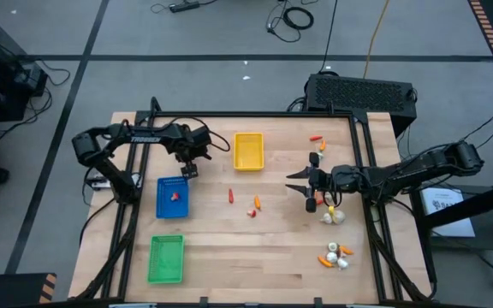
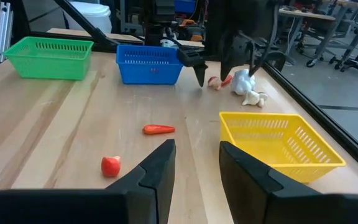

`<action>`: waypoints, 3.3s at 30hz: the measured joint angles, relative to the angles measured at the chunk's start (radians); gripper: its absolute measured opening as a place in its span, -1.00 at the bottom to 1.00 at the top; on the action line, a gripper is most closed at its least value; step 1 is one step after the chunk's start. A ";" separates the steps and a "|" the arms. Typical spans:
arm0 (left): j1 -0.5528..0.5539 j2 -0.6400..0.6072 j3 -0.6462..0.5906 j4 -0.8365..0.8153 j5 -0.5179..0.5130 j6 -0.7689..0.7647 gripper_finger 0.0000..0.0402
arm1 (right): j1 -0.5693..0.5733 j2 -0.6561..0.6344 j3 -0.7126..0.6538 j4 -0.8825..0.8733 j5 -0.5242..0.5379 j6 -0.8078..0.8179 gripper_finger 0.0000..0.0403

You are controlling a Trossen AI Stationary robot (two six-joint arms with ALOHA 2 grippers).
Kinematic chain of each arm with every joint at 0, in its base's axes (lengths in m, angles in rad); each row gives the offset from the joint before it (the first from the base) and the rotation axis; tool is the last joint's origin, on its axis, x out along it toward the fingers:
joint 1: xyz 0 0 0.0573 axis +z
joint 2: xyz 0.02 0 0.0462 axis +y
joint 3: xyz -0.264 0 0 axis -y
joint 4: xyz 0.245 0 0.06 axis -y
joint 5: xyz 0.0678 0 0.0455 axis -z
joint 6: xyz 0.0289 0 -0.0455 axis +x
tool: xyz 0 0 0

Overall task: Sort produce into baskets
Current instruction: Put the orange mushroom into the blue bin

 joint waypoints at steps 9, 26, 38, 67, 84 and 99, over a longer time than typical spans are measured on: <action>0.010 0.009 -0.003 0.053 0.001 0.019 0.25 | 0.000 0.000 0.000 -0.001 0.000 -0.022 -0.42; 0.018 0.039 0.001 0.050 0.037 0.018 -0.34 | 0.000 0.000 0.000 -0.001 0.001 -0.026 -0.42; 0.020 -0.004 0.020 -0.031 0.004 0.014 -0.56 | 0.000 0.000 0.000 0.000 0.001 -0.025 -0.42; -0.260 -0.377 0.028 -0.283 0.264 -0.379 -0.57 | 0.000 0.000 0.000 0.063 0.001 -0.022 -0.42; -0.433 -0.418 -0.105 -0.263 0.181 -0.560 -0.54 | 0.000 0.000 0.000 0.069 0.001 0.008 -0.42; -0.461 -0.418 -0.119 -0.190 0.153 -0.556 -0.05 | 0.000 0.000 0.000 0.068 0.001 0.011 -0.42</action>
